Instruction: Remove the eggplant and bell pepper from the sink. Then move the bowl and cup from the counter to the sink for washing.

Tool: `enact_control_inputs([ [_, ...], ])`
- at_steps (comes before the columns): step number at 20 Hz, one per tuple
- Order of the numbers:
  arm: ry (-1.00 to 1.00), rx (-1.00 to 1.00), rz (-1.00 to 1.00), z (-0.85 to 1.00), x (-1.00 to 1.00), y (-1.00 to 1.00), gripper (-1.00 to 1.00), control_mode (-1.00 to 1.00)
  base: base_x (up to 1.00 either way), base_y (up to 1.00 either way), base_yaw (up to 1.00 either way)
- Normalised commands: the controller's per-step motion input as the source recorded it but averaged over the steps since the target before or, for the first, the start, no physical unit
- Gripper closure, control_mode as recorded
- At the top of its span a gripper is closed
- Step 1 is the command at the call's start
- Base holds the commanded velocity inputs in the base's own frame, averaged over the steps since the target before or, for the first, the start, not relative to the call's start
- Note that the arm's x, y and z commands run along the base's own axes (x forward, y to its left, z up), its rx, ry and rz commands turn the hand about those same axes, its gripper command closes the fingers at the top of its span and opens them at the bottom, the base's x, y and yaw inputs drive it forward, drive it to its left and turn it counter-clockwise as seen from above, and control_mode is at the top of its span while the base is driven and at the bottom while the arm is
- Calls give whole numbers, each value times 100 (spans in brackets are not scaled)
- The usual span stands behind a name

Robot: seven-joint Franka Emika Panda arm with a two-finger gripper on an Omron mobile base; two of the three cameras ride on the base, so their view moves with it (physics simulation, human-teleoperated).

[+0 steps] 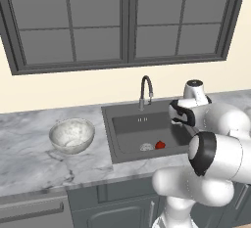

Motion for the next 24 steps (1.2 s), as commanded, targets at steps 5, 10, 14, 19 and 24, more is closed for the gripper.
enact_control_inputs([
  [5, 1, 1, 0, -3, 0, 30, -100, -100, 0, 0, 0],
  [10, 0, 3, 2, -4, 0, 22, -100, -100, 0, 0, 0],
  [14, 0, 5, 2, -4, 0, 16, -100, -100, 0, 0, 0],
  [19, 0, 7, 4, -7, 3, 19, -100, -100, 0, 0, 0],
  [24, 0, 7, 8, -9, 5, 18, -100, -100, 0, 0, 0],
])
